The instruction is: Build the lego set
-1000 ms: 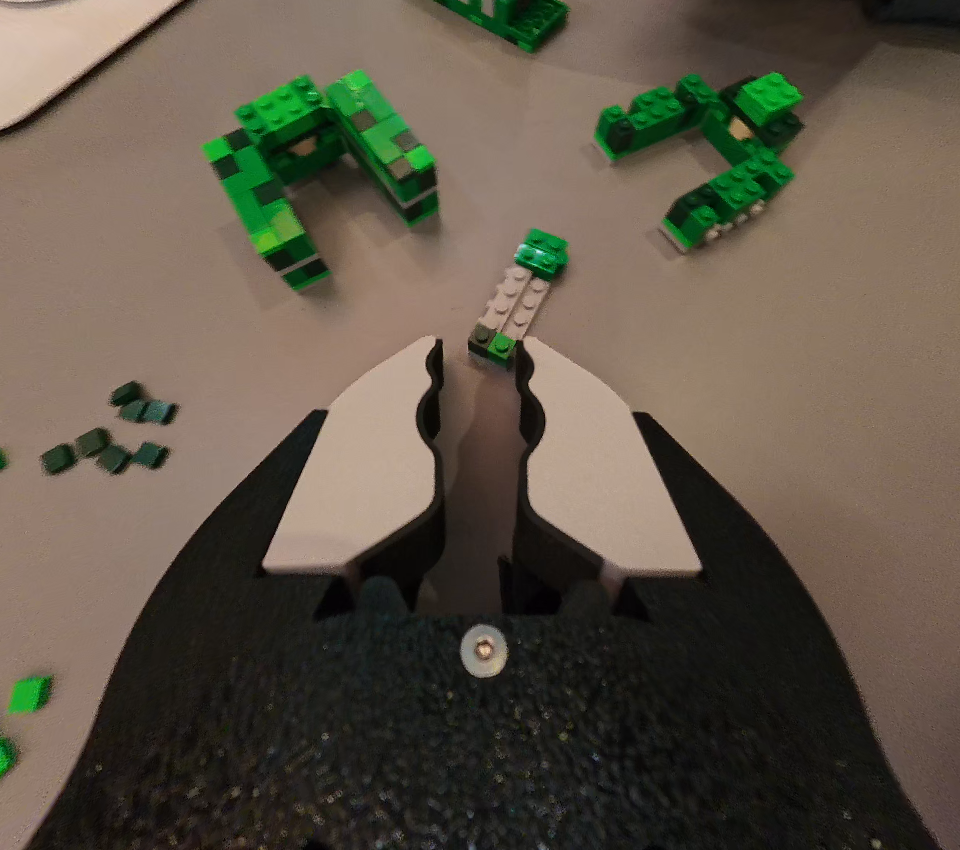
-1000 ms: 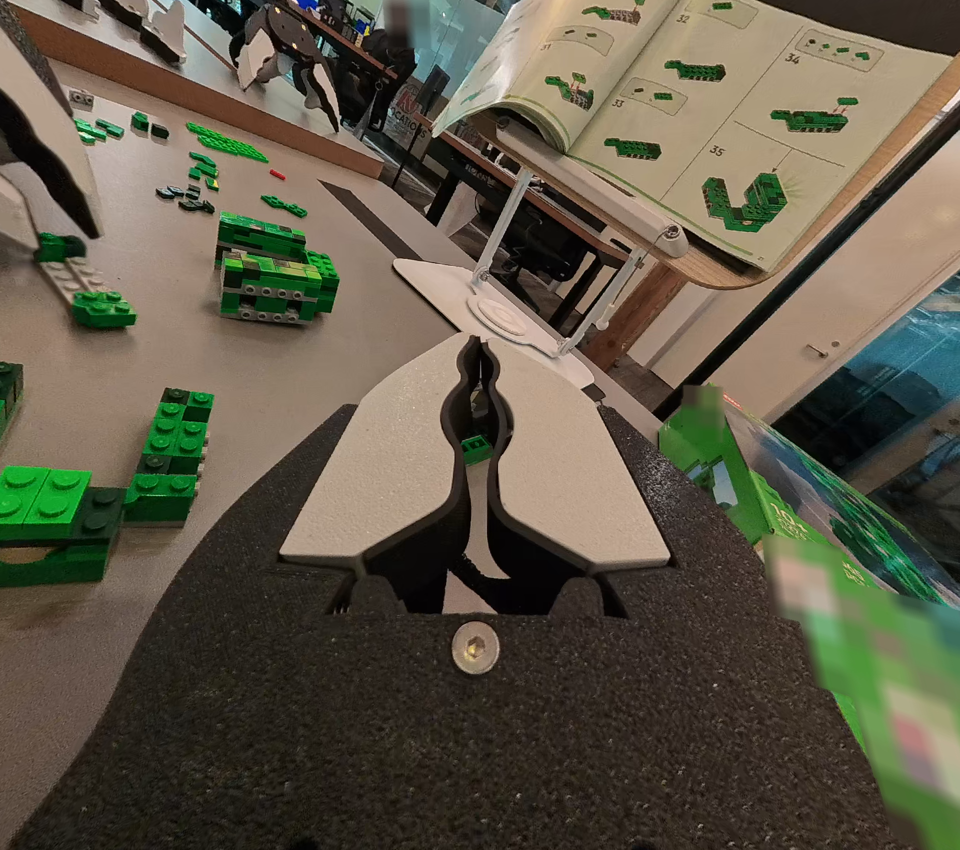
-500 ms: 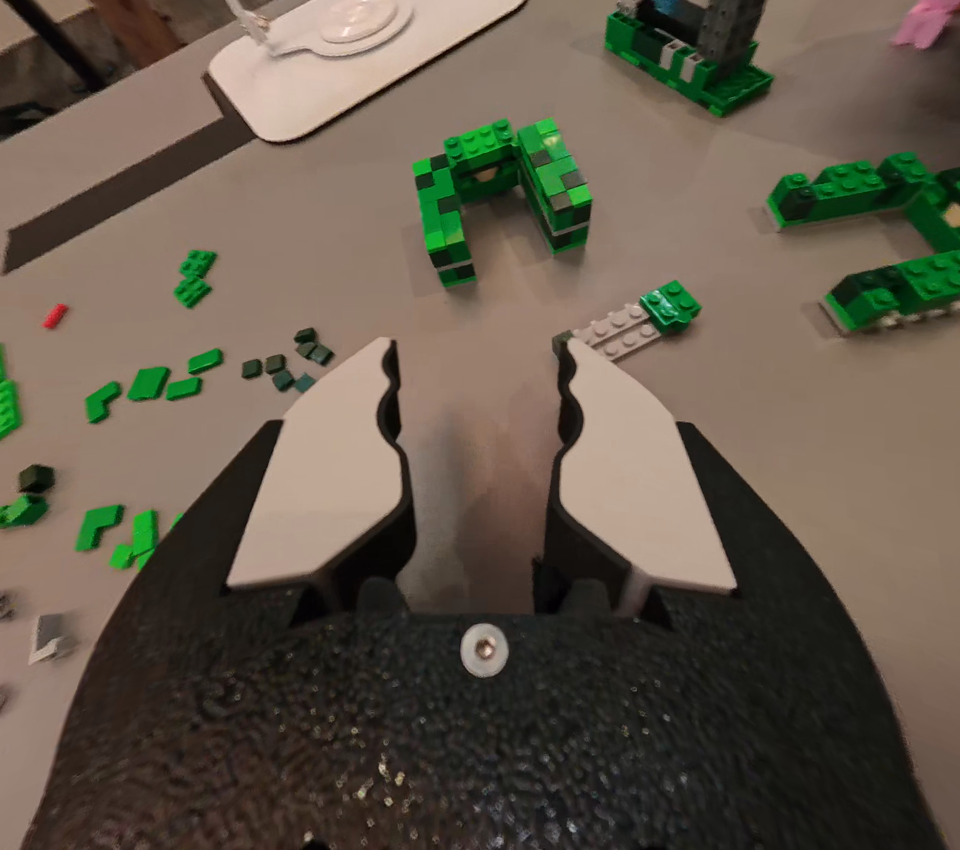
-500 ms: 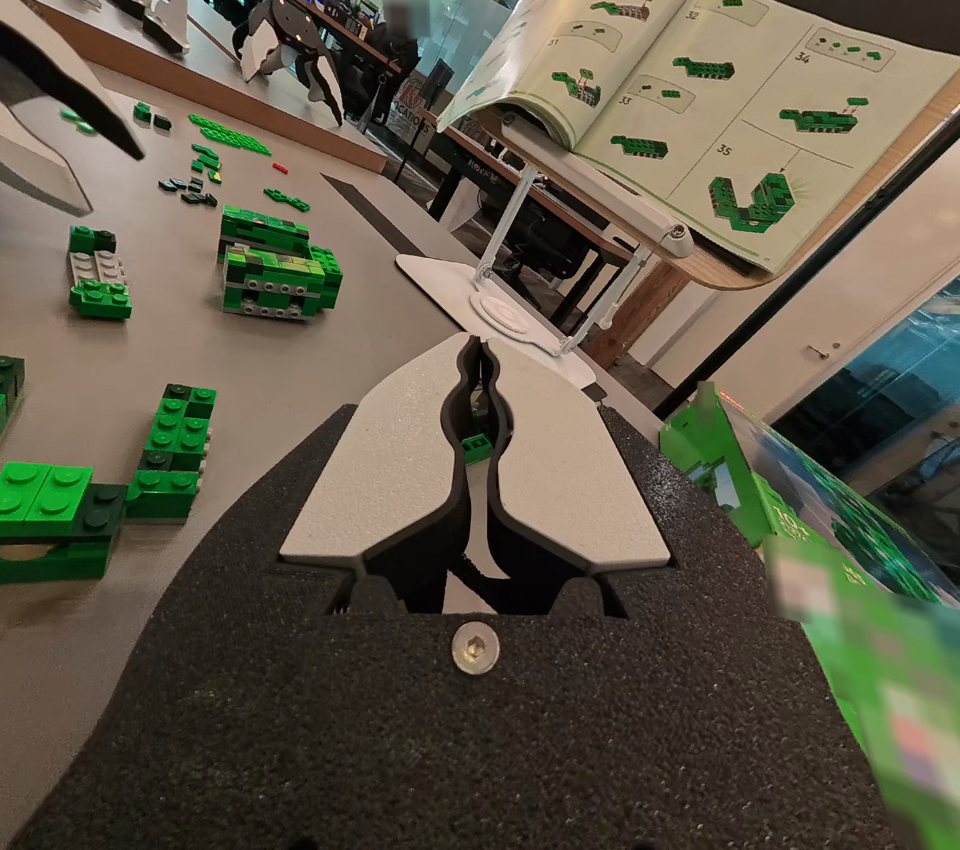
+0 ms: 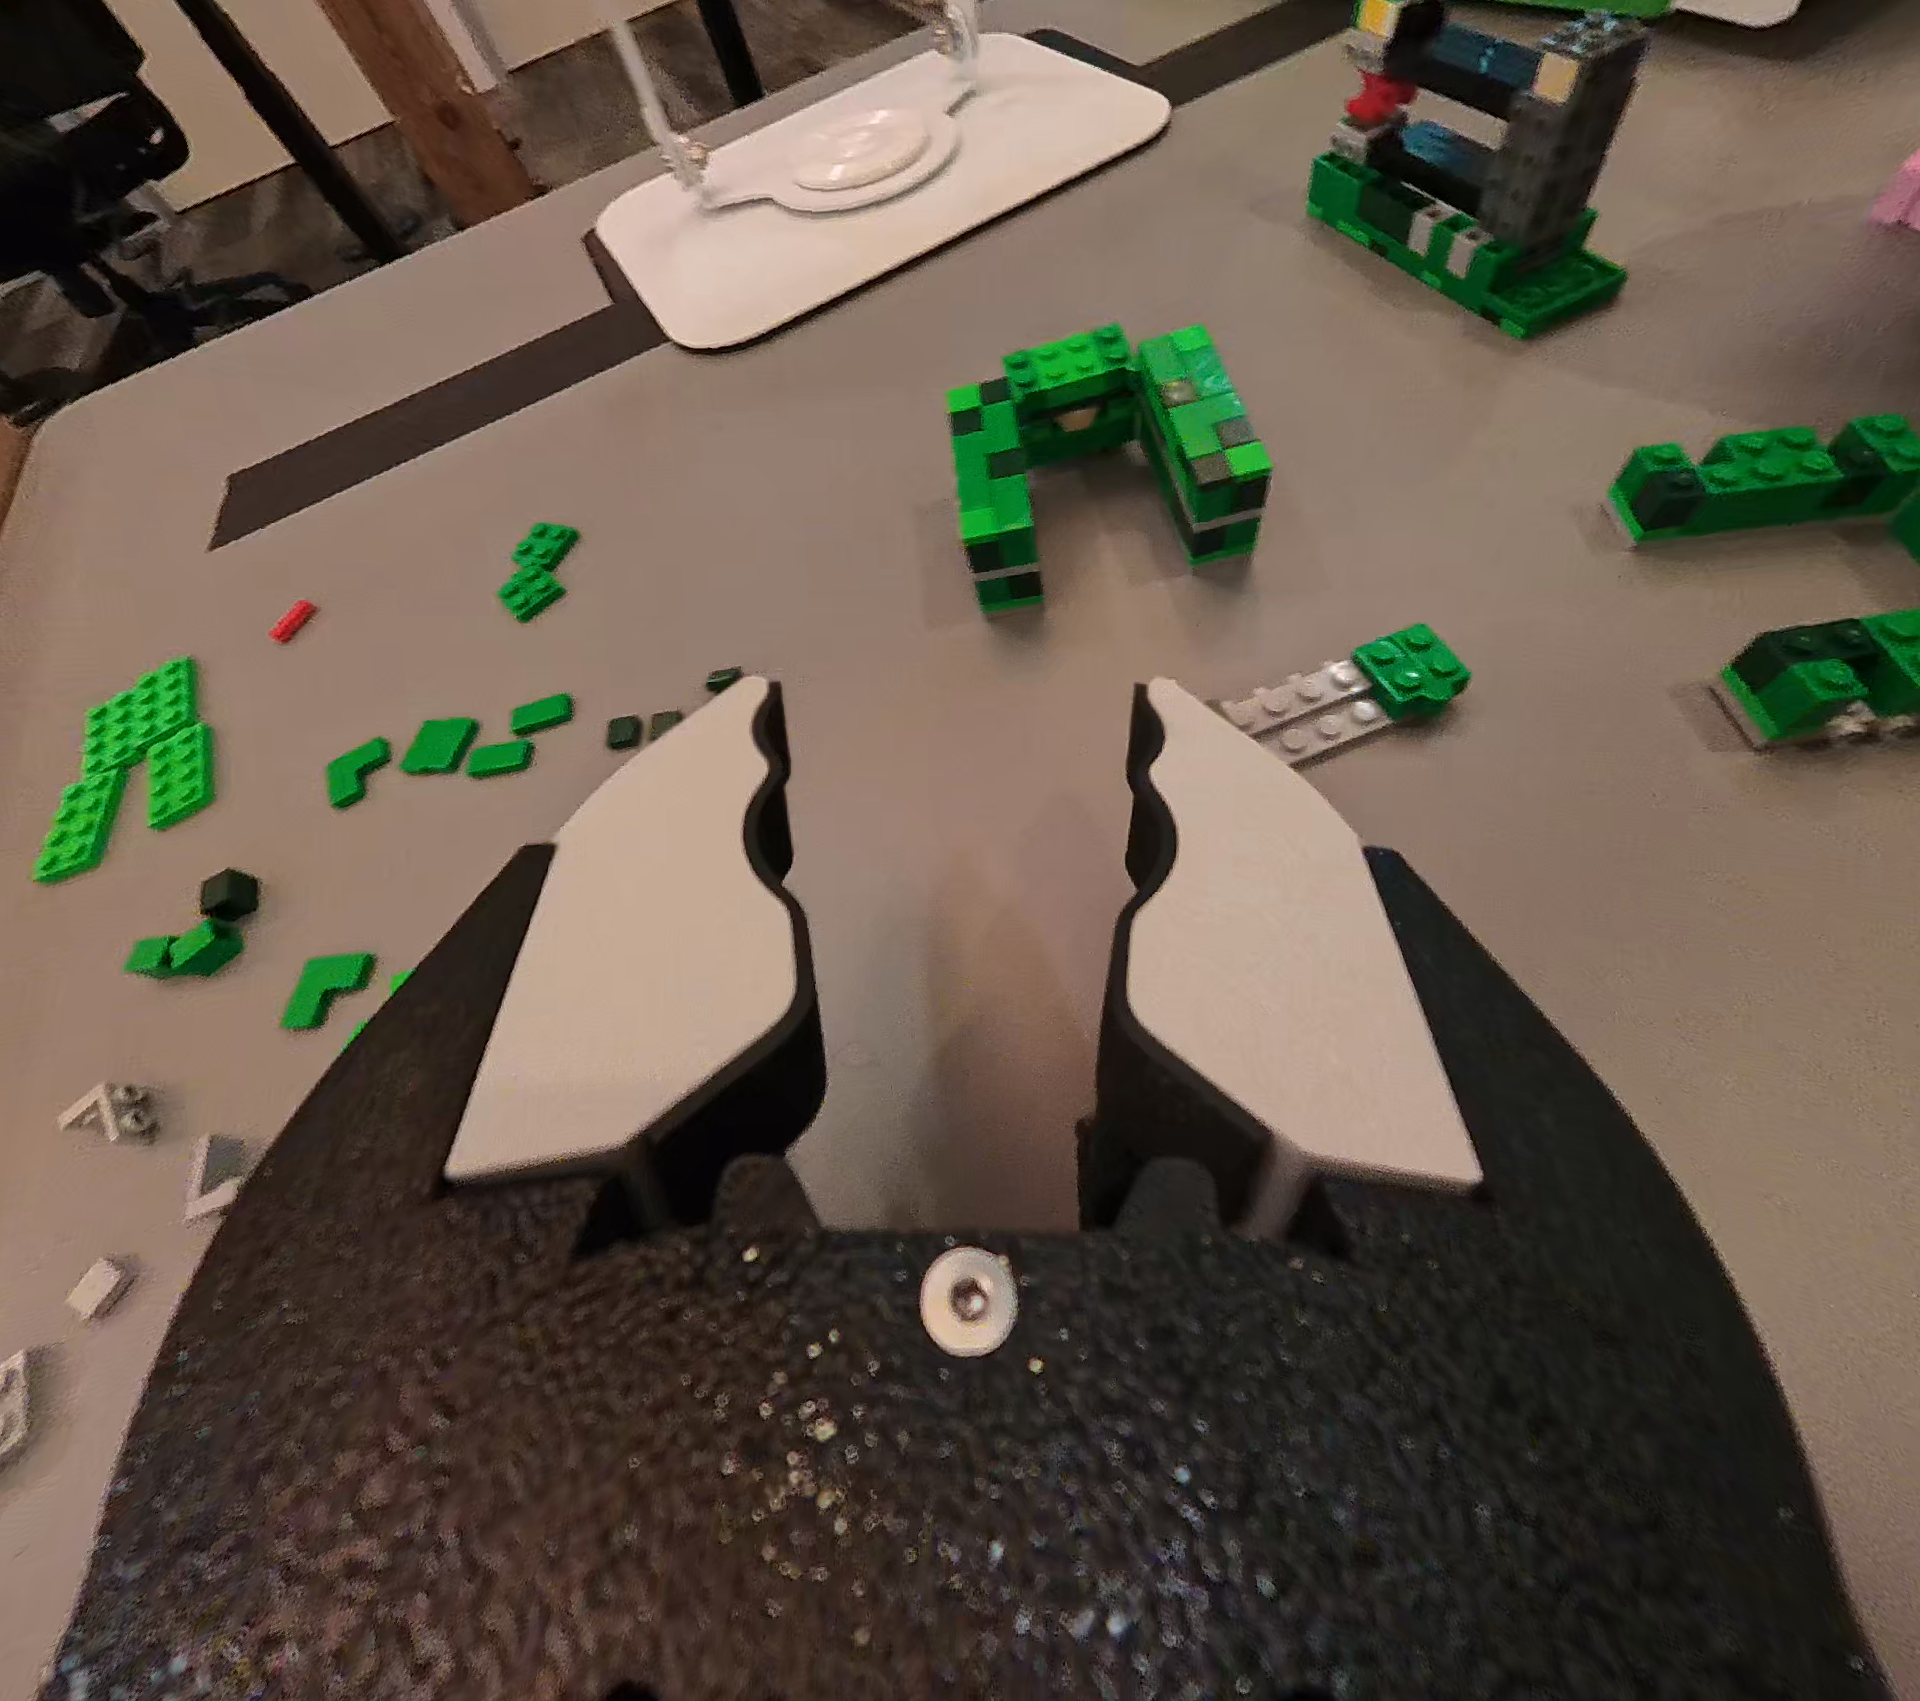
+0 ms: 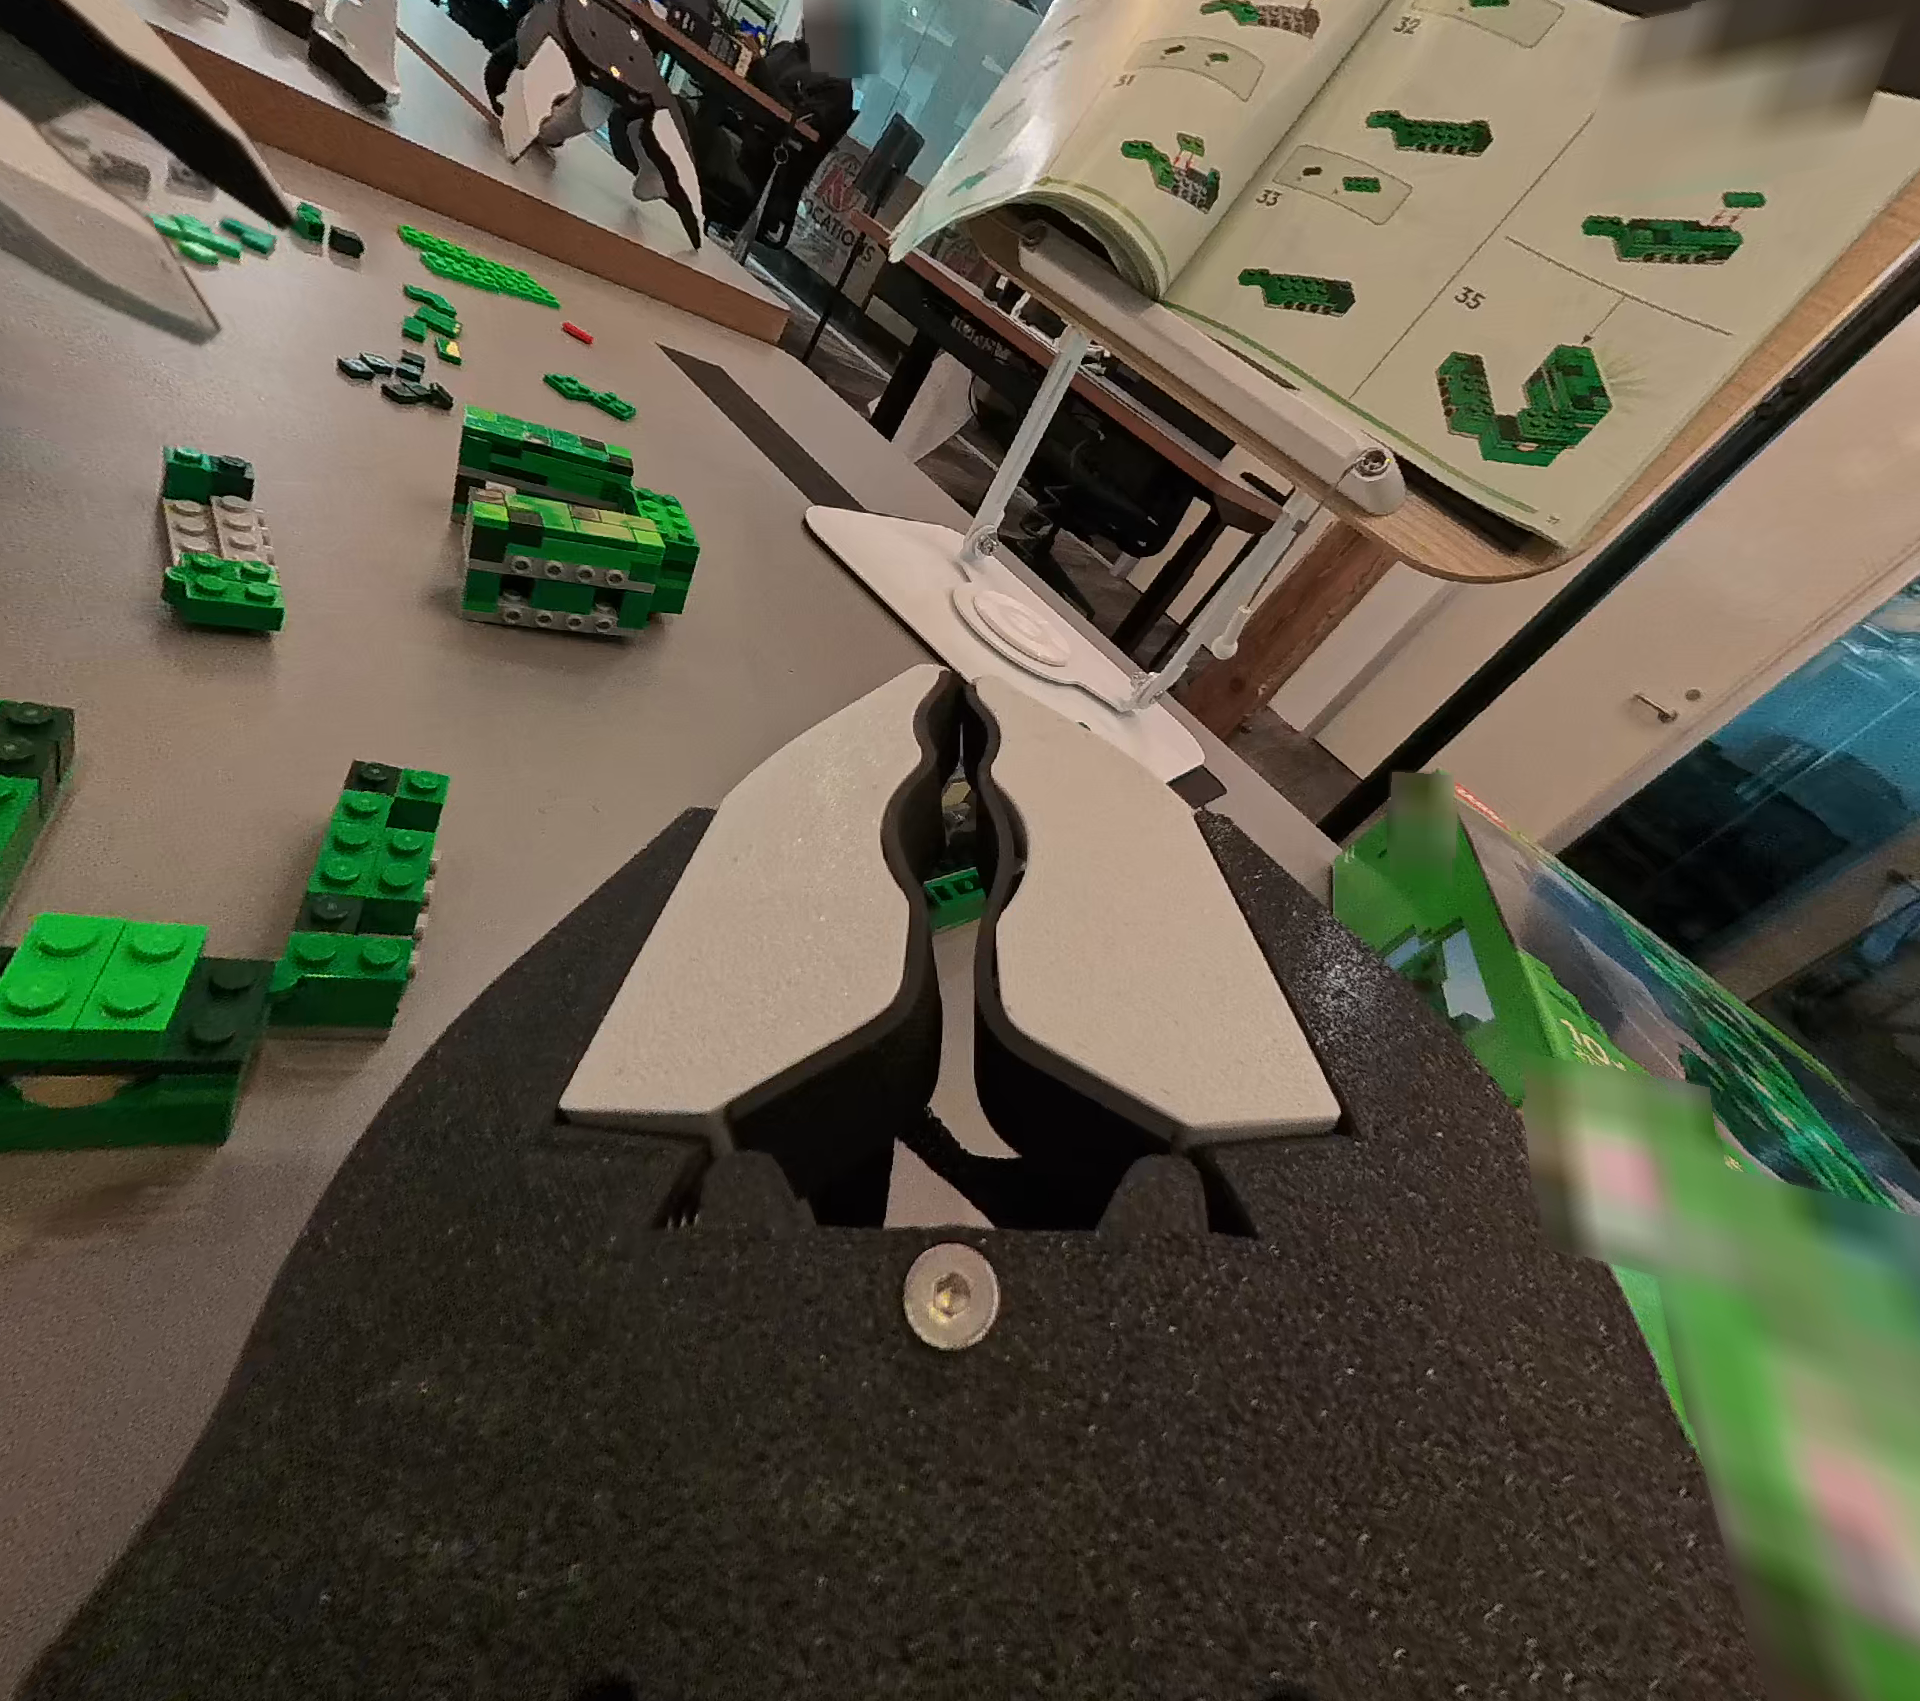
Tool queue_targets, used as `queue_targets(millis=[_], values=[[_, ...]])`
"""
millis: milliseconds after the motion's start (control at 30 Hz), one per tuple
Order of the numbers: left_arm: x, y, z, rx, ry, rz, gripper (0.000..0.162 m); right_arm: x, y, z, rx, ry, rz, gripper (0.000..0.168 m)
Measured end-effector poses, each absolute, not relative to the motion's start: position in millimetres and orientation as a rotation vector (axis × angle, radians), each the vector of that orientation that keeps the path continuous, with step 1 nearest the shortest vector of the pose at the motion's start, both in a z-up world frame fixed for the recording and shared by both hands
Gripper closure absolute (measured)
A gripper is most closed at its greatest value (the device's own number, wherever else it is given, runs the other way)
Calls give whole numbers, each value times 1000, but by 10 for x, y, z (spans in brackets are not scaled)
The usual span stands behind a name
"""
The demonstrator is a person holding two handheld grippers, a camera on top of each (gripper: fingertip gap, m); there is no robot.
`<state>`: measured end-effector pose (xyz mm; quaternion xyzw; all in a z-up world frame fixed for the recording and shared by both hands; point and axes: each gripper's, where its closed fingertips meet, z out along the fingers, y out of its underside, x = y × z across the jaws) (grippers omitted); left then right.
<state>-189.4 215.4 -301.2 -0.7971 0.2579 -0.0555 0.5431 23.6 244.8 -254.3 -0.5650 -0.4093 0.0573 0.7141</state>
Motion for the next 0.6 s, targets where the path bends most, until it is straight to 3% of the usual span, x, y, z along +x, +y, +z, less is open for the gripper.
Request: queue_targets(millis=[367,600], values=[[-2607,2173,-2755,-1840,340,-46,108,-11,2228,-2756,-1353,-1130,282,168],[-3136,2126,-2496,-1734,79,73,103,-763,1928,-2865,-1597,-1431,537,168]])
